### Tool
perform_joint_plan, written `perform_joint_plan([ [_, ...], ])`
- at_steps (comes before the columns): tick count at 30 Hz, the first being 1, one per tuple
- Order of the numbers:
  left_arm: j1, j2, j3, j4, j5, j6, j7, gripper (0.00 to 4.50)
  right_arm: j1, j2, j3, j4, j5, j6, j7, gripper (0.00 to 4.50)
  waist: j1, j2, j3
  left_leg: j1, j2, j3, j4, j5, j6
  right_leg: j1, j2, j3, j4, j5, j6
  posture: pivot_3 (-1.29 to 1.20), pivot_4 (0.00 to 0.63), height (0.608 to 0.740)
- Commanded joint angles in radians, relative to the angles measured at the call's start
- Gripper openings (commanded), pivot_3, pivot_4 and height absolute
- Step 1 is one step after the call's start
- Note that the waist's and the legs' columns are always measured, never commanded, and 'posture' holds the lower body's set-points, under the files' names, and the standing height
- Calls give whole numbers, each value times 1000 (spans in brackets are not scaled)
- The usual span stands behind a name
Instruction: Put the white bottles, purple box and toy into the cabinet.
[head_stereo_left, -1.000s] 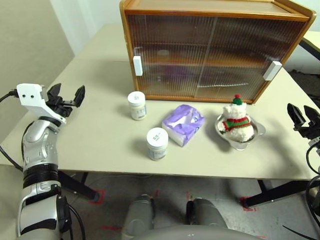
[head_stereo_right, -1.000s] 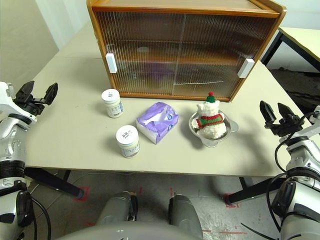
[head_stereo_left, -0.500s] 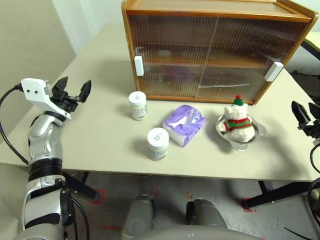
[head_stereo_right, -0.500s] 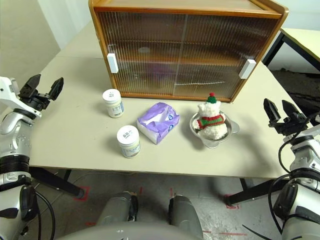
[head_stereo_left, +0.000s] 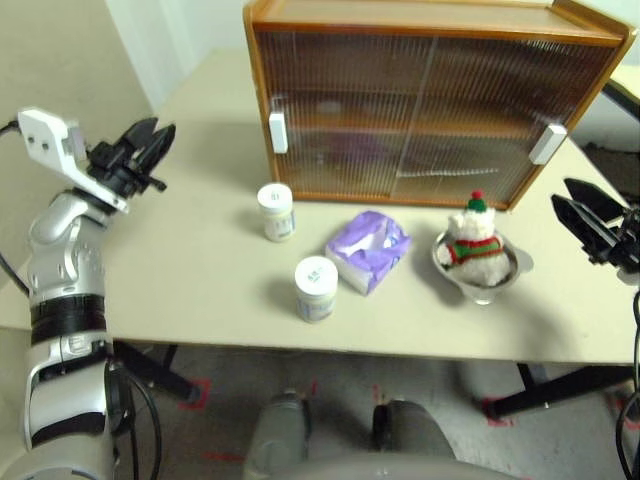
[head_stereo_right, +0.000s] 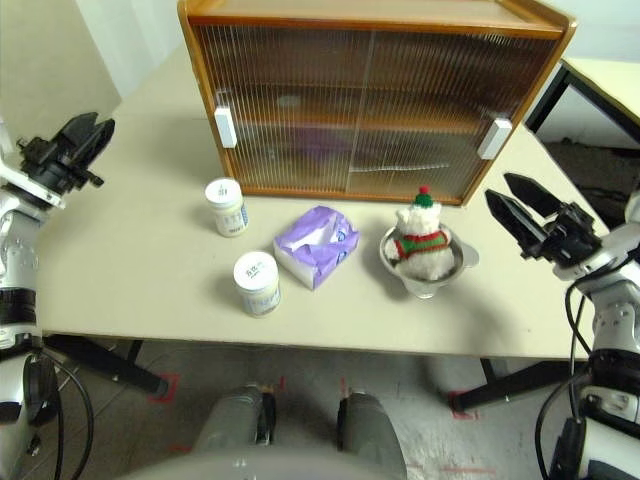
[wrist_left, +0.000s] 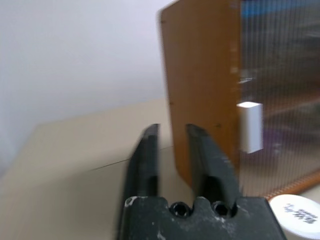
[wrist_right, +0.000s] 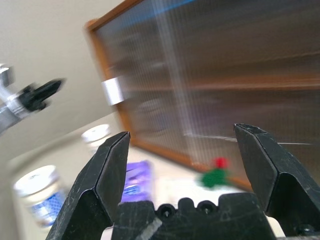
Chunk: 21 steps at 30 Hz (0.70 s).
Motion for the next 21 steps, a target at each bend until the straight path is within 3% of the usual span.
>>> perform_joint_plan([
  [1, -31, 13, -73, -14, 68, 19, -6, 27, 22, 17, 37, -129, 28, 50, -31, 4500, 0, 0, 0, 0, 0, 0, 0, 0, 0, 0, 0, 0, 0, 0, 0, 98, 0, 740],
  [9, -108, -13, -154, 42, 155, 27, 29, 27, 8, 42, 119, -254, 13, 49, -52, 4500, 0, 0, 0, -1, 0, 1, 0, 0, 0, -1, 0, -1, 0, -1, -1, 89, 0, 740],
  [21, -144, -70, -213, 91, 191, 5, -8, 27, -47, 77, 133, -290, 47, 69, -111, 4500, -1, 0, 0, -2, 0, 3, -1, 0, 0, -1, 0, -2, 0, -3, -1, 72, 0, 740],
])
